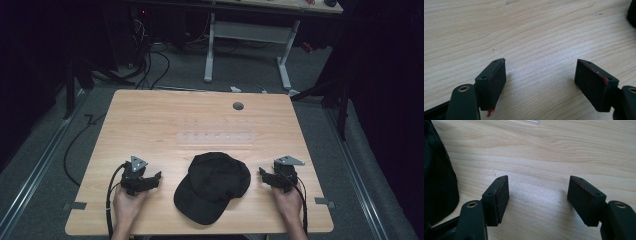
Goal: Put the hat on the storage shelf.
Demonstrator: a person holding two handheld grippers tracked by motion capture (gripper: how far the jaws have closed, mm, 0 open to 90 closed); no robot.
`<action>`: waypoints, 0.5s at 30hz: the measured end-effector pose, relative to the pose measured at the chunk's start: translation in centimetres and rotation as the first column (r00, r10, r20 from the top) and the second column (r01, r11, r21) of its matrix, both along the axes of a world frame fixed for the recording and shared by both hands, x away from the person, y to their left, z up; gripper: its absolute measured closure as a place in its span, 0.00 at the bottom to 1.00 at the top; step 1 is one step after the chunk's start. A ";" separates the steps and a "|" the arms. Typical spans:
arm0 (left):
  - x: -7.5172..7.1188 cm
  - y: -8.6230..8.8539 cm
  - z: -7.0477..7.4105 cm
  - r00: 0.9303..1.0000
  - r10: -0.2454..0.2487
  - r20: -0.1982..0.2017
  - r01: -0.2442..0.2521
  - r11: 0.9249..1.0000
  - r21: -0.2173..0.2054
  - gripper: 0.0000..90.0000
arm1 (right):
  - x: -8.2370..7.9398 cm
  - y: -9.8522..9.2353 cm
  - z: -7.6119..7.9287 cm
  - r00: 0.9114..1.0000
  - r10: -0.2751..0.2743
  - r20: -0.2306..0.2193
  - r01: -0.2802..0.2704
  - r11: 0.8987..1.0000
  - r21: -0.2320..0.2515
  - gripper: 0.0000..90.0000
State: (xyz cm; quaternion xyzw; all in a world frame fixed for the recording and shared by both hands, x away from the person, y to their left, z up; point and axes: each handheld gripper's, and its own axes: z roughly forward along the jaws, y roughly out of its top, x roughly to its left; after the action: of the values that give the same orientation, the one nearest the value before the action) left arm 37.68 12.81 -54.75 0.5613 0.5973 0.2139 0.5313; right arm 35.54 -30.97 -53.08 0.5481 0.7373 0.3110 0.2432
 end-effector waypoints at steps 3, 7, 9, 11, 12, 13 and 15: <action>0.0 0.0 0.0 1.000 0.000 0.000 0.000 1.000 0.000 0.28 | 0.0 0.0 0.0 1.000 0.001 0.001 -0.001 1.000 0.000 0.38; 0.0 0.0 0.0 1.000 -0.001 0.000 0.001 1.000 0.000 0.28 | 0.0 0.0 0.0 1.000 0.002 0.001 -0.002 1.000 -0.001 0.38; 0.0 0.0 0.0 1.000 -0.001 0.000 0.001 1.000 -0.001 0.28 | 0.0 0.0 0.0 1.000 0.002 0.001 -0.002 1.000 -0.001 0.38; 0.0 0.0 0.0 1.000 -0.001 0.000 0.001 1.000 -0.001 0.28 | 0.0 0.0 0.0 1.000 0.005 0.002 -0.005 1.000 -0.002 0.38; 0.0 0.0 0.0 1.000 -0.001 0.000 0.001 1.000 -0.001 0.28 | 0.0 0.0 0.0 1.000 0.009 0.003 -0.009 1.000 -0.003 0.38; 0.0 0.0 0.0 1.000 -0.001 0.000 0.001 1.000 0.000 0.28 | 0.0 0.0 0.0 1.000 0.009 0.003 -0.009 1.000 -0.003 0.38; 0.0 0.0 0.0 1.000 -0.001 0.000 0.001 1.000 0.000 0.28 | 0.0 0.0 0.0 1.000 0.008 0.002 -0.008 1.000 -0.002 0.38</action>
State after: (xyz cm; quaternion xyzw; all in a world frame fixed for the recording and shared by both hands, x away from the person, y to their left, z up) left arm 37.68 12.81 -54.74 0.5615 0.5971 0.2135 0.5315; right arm 35.57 -30.97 -53.08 0.5448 0.7394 0.3119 0.2431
